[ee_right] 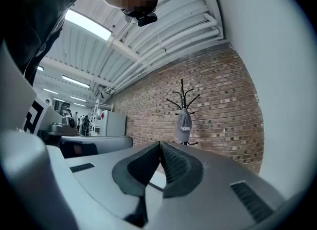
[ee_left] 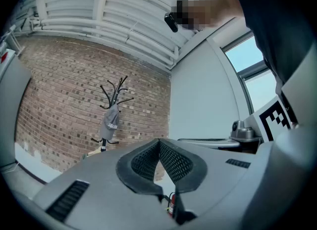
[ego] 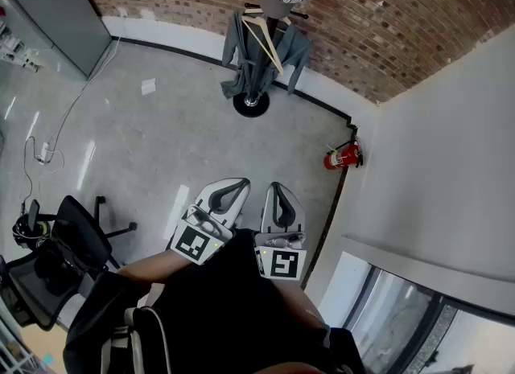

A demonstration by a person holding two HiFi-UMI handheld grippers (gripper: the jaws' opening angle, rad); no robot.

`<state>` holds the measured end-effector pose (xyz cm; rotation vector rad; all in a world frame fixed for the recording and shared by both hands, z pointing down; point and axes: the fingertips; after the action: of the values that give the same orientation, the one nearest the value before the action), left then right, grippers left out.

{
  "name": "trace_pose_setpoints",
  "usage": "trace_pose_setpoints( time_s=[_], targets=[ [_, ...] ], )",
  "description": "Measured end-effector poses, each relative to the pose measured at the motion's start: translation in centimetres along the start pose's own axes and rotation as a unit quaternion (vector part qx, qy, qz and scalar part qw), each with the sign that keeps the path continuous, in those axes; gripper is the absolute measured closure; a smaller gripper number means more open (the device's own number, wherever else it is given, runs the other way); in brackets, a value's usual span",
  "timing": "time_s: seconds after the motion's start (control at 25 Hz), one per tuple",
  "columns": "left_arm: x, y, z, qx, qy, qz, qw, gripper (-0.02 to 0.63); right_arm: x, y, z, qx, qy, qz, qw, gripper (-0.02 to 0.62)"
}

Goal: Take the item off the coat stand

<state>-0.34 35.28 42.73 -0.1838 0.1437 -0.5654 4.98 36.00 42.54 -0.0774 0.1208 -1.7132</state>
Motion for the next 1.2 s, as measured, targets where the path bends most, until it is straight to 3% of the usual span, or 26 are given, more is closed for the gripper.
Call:
trace_pose_setpoints(
  time_s=[0.36,0.56,0.84,1.04,1.2],
  targets=[
    [0.5,-0.4,-0.8,0.001,0.005,-0.003,1.0000,0.588,0.3,-0.1,-0.4,-0.003,0.007,-0.008,1.000,0.574],
    [0.7,-0.9,-1.1,-0.014,0.006,-0.010,0.9998,0.588,0.8,-0.3,-0.2,0.036,0.005,-0.037,0.999,0.574],
    [0.3,-1.4,-1.1,-0.027,0.017,-0.029,0.9991,0.588,0.9,-0.9,0.7,0.044,-0.003,-0.058,0.997,0.574],
    [0.5,-2.5,-2.4,-0.033,0.057,-0.039,0.9971,0.588,1.4,-1.0,1.0,0.053,-0.007,-0.066,0.996,0.574],
    [0.3,-3.7,-1.3,-0.038,0.023,-0.054,0.9976,0.588,2.2,-0.9,1.9,0.060,-0.021,-0.062,0.996,0.574]
  ],
)
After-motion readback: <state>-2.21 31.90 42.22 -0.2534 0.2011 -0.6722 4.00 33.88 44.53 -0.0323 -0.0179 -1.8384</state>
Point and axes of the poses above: the fingertips, and each gripper's own axes: x forward along the fingers, y to its right, z out of its underside, and after that the axes turned 6 degrees about -x, right-handed
